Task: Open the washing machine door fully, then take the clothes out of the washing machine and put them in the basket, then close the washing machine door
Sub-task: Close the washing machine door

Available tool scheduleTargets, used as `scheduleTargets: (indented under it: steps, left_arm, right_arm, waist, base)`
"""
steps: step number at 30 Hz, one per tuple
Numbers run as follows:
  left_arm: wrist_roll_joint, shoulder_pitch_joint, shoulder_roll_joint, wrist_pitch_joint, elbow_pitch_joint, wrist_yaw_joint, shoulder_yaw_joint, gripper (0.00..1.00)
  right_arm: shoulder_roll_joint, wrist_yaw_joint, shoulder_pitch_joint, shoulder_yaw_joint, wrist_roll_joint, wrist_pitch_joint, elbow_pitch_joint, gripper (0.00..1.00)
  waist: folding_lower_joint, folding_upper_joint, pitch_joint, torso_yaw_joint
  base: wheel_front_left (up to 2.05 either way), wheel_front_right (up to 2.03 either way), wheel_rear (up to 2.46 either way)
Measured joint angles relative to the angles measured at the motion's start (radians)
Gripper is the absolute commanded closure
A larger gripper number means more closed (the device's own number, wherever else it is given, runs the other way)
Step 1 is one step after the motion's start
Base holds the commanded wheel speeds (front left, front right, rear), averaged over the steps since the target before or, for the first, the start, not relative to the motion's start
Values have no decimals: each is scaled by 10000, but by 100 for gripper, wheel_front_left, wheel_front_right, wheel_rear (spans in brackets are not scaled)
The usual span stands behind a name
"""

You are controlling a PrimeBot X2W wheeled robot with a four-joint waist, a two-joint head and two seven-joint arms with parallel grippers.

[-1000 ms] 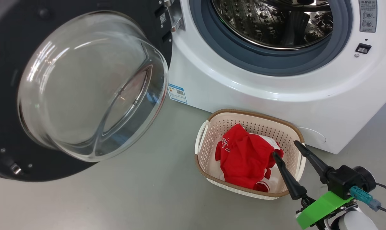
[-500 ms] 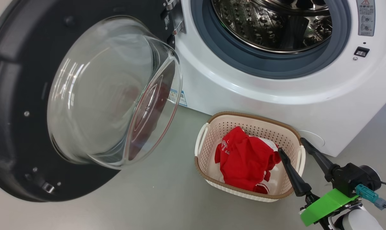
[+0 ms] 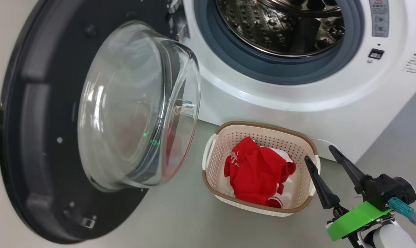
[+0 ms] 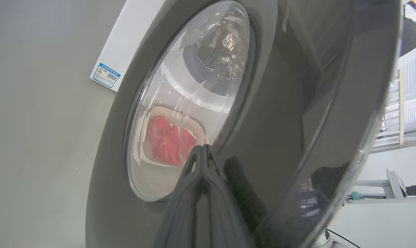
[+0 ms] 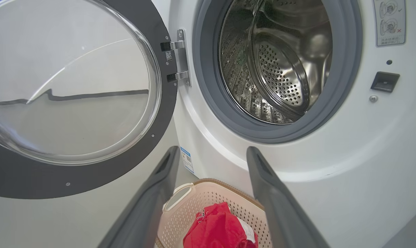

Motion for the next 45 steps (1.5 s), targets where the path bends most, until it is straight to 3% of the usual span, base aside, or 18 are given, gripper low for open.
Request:
scheduleTargets:
  steps: [9,20,29,45]
  left_arm:
    - [-579,373,-238,470,-1455,0,-562,100]
    - [-809,361,-1189,238,-2581,0,-1392,100]
    - [-648,147,-1941,-445,-2742,0,-1923,100]
    - [59,-1197,-2251,-1946,-1875,0,-2481,100]
  right_arm:
    - [77,0,-1,-79,0,0,-48,0]
    - [276,0,4,-313,-13,0,-90,0]
    - [439,0,7,-349,-15,0,-109,0]
    - [884,0,-14,-378,-29,0,-182,0]
  waist:
    - [0,0,-27,-522]
    - [0,0,-147,-1453]
    - [0,0,-200,-2387]
    - [0,0,230,-4479]
  base:
    - [0,0,0]
    - [0,0,0]
    - [0,0,0]
    - [0,0,0]
